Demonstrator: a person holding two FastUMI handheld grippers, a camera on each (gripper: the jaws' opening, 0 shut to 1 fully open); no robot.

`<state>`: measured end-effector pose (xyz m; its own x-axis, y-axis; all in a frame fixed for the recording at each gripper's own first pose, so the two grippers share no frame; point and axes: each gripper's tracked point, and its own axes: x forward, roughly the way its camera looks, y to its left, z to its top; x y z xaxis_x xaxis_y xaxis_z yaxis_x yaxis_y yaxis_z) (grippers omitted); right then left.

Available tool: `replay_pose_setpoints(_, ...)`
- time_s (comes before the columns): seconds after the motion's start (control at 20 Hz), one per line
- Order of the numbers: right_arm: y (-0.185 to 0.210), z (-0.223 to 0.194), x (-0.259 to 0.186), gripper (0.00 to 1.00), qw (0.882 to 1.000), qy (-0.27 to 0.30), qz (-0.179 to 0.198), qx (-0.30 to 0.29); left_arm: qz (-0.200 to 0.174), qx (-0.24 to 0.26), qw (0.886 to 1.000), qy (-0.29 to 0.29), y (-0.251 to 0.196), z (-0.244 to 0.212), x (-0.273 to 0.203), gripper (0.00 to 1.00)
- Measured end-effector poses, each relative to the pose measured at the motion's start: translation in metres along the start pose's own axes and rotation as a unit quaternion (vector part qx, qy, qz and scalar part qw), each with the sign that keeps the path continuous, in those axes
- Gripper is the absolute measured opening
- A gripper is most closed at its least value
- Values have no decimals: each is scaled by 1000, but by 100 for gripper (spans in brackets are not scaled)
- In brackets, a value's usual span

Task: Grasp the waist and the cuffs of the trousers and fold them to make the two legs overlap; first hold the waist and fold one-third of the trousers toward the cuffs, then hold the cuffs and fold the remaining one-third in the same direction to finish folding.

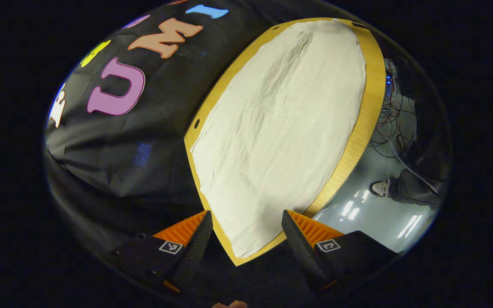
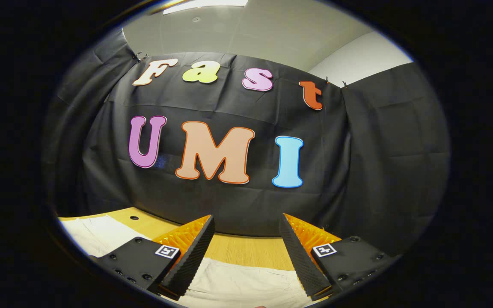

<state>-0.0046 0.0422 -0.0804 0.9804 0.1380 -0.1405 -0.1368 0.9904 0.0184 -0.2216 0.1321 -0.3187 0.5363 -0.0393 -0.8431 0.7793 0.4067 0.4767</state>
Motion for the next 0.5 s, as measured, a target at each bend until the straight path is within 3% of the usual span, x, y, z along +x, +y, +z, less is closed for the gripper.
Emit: replay_pose_setpoints(0.5, -22, -6, -13, 97, 1000, 7, -29, -4, -36, 74, 996, 31, -16, -24, 18, 97)
